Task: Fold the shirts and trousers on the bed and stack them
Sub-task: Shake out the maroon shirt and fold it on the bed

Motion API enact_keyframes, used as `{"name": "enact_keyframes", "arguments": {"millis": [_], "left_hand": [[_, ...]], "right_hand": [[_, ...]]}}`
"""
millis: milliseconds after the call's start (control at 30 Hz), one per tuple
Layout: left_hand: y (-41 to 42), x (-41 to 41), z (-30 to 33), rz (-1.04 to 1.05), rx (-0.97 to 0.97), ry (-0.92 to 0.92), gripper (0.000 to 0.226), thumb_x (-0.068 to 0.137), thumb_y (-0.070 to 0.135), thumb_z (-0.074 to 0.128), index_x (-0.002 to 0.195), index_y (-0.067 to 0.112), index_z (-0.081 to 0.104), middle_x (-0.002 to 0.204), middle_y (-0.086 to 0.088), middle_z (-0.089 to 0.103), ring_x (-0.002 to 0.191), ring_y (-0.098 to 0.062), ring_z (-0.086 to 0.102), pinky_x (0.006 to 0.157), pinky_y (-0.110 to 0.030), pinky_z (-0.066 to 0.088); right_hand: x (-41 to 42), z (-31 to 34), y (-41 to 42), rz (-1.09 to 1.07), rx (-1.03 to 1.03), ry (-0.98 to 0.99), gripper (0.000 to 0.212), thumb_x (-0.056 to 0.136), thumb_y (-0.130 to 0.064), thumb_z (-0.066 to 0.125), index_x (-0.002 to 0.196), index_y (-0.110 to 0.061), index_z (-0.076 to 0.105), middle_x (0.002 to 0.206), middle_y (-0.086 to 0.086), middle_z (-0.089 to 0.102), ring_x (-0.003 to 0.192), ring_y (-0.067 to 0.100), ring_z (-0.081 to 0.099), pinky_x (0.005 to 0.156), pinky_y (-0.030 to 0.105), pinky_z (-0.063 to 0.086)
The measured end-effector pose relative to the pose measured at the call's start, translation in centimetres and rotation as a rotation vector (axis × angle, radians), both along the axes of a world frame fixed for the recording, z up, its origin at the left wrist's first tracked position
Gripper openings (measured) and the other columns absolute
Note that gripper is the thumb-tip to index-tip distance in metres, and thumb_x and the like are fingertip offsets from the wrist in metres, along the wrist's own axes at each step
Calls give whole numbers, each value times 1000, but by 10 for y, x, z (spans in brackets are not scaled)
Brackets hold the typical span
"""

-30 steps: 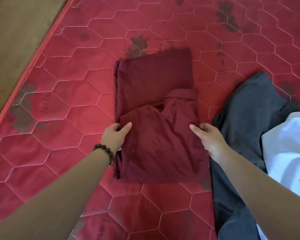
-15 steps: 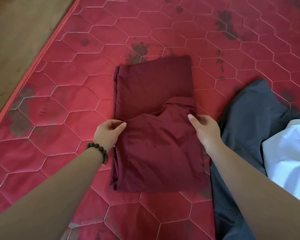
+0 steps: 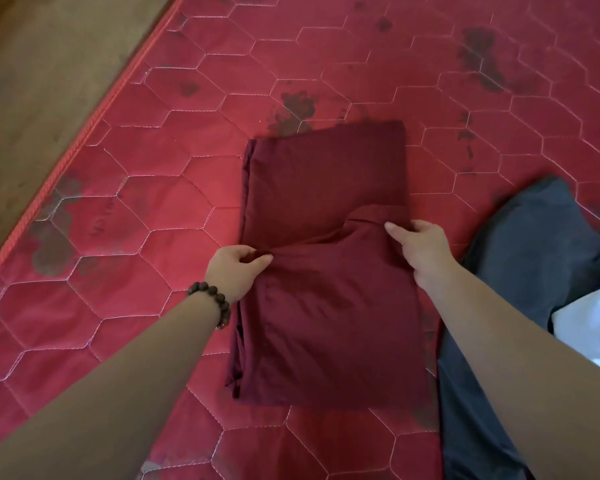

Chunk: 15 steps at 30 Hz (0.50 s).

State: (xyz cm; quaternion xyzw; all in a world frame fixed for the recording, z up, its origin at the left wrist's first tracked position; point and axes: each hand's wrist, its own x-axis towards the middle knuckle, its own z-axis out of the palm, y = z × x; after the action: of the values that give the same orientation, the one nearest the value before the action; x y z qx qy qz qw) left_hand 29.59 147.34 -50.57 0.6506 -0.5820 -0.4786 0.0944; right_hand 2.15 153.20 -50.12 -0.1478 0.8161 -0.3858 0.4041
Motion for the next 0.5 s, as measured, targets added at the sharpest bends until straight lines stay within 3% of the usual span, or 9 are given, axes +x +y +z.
{"name": "enact_keyframes", "arguments": {"millis": [33,133,233,333,400,500], "left_hand": [[-2,2,-2,-10,8,0,23,87,30,68,85,8,71,75,-2,64,72,-16,57,64,-26,42],[-2,7,-4,-13,25,8,20,87,29,67,88,8,71,79,-6,67,76,-18,59,71,-30,45],[-1,8,-5,-12,35,6,17,87,29,68,90,12,71,83,-5,69,77,-16,60,73,-28,46],[-3,3,2,-54,3,-43,16,84,32,71,91,17,70,85,1,68,80,-12,61,70,-21,44],[-6,-5,10,-122,-185,-178,21,83,34,71,98,19,67,90,3,67,87,-14,60,77,-27,46],[-6,-36,19,-296,-640,-183,17,86,21,62,100,13,65,97,-4,66,94,-25,59,81,-35,47]], "right_hand": [[-2,2,-3,-22,-46,-63,8,85,-19,71,93,-19,68,101,9,71,89,22,67,86,39,55],[-10,3,-5,-31,-200,-263,20,87,1,63,96,-16,68,100,7,71,93,20,68,86,35,56],[-13,-4,-3,53,-57,-115,25,86,5,60,99,-15,64,97,8,68,90,23,64,93,45,53],[-11,-3,-8,53,18,33,27,86,-13,64,113,-15,61,106,8,67,94,20,65,94,43,51],[-8,5,-11,126,33,252,37,87,-23,65,122,-15,56,114,6,63,104,21,61,96,36,47],[5,13,-3,402,-125,886,37,88,-16,58,124,-9,55,129,12,54,124,28,47,106,37,35]]}}
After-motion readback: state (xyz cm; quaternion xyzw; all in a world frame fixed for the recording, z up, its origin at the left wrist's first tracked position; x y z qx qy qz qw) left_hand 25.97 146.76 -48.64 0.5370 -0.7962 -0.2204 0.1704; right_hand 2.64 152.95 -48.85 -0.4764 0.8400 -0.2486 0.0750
